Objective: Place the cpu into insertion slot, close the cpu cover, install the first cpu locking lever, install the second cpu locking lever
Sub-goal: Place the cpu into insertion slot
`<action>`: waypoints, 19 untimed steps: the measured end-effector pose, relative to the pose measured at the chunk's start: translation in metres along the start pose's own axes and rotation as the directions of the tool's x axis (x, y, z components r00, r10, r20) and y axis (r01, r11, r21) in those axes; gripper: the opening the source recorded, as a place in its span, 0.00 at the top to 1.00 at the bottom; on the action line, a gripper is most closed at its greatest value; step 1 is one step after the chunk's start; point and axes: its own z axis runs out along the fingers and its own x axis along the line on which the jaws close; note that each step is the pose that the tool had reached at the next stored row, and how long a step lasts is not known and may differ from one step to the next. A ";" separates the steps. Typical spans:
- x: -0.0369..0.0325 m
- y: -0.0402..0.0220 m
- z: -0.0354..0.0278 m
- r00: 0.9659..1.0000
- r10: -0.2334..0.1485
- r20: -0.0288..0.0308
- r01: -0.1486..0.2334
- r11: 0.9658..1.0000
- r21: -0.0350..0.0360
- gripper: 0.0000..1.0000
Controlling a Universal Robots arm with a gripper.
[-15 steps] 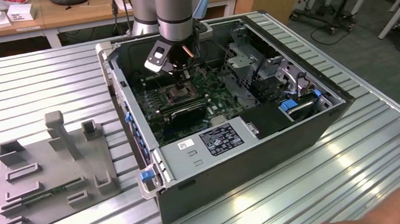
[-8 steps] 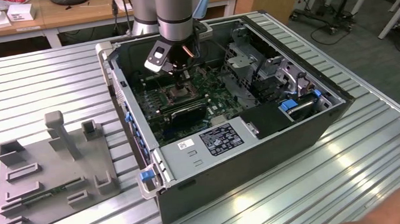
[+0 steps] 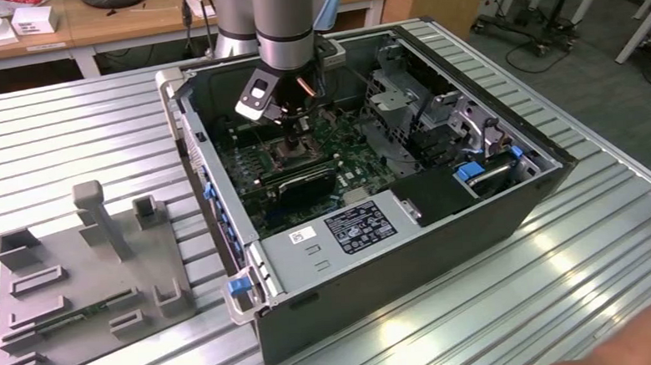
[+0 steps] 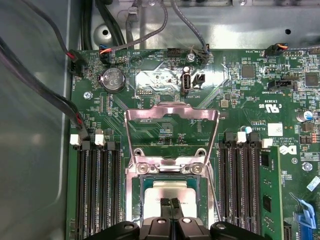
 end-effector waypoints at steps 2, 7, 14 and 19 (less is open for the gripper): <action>0.0000 0.0000 0.0002 1.000 0.000 0.000 0.000 1.000 0.000 0.89; 0.0000 -0.0001 0.0004 1.000 0.000 0.000 0.000 1.000 0.005 0.89; 0.0000 -0.0006 0.0018 1.000 0.000 0.000 0.000 1.000 0.006 0.89; -0.0001 -0.0012 0.0038 1.000 0.000 0.000 0.000 1.000 0.007 0.89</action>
